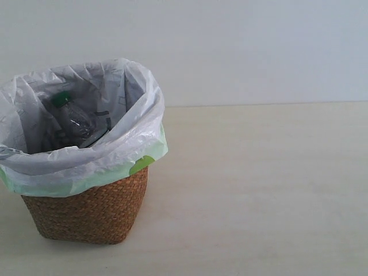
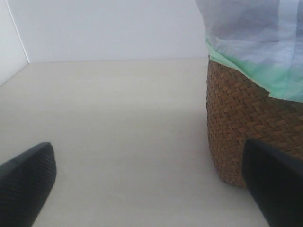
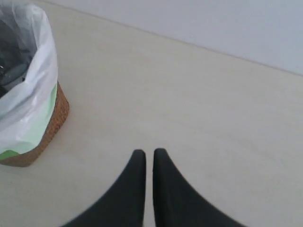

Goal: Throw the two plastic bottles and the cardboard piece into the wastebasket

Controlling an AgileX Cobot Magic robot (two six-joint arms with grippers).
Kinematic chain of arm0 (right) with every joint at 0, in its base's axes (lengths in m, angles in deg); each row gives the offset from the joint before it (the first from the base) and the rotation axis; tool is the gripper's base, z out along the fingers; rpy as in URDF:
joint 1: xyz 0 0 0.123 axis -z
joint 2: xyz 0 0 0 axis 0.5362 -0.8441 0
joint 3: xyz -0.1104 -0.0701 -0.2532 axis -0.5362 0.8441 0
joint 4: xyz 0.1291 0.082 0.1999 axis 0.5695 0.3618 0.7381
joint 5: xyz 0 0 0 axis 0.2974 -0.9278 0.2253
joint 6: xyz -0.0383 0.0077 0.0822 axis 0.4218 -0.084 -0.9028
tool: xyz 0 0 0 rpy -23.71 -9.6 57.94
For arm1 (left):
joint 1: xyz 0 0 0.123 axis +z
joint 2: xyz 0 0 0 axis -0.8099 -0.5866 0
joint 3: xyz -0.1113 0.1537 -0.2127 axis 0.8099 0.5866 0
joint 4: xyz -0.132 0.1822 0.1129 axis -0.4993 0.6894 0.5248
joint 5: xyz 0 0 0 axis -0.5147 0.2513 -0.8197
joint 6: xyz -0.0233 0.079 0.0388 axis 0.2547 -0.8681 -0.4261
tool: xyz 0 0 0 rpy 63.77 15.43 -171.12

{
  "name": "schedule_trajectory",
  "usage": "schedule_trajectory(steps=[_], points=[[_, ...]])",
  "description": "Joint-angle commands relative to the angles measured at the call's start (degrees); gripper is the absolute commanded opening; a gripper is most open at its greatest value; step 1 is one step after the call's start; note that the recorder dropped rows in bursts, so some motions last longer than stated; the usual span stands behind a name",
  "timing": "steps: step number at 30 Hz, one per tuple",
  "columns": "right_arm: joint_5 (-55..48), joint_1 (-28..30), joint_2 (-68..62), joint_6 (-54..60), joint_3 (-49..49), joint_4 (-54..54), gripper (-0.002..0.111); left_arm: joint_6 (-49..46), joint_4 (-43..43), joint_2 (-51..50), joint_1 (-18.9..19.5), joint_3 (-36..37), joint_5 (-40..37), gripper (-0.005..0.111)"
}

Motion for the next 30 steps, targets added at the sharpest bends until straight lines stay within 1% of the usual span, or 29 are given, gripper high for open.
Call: schedule_trajectory(steps=[1, 2, 10, 14, 25, 28, 30], points=[[-0.29, 0.15, 8.34, -0.23, 0.7, -0.56, 0.0, 0.5, -0.12, 0.18, 0.14, -0.21, 0.48, 0.108], [-0.29, 0.15, 10.15, -0.23, 1.45, -0.56, 0.0, 0.5, -0.12, 0.18, 0.14, -0.21, 0.48, 0.108], [10.06, 0.15, 30.13, 0.68, 13.06, -0.83, 0.0, 0.5, -0.12, 0.18, 0.14, -0.21, 0.48, 0.108], [10.65, 0.15, 38.49, 1.21, 17.24, -2.35, 0.0, 0.5, -0.12, 0.18, 0.14, -0.21, 0.48, 0.108], [10.78, 0.15, 58.27, 1.88, 23.89, -2.33, 0.0, 0.5, -0.12, 0.18, 0.14, -0.21, 0.48, 0.108], [14.67, 0.15, 67.32, 1.88, 25.6, -2.41, 0.0, 0.5, -0.12, 0.18, 0.14, -0.21, 0.48, 0.108], [15.91, 0.45, 68.53, 1.25, 25.6, -1.22, 0.0, 0.5, -0.12, 0.18, 0.14, -0.21, 0.48, 0.108]])
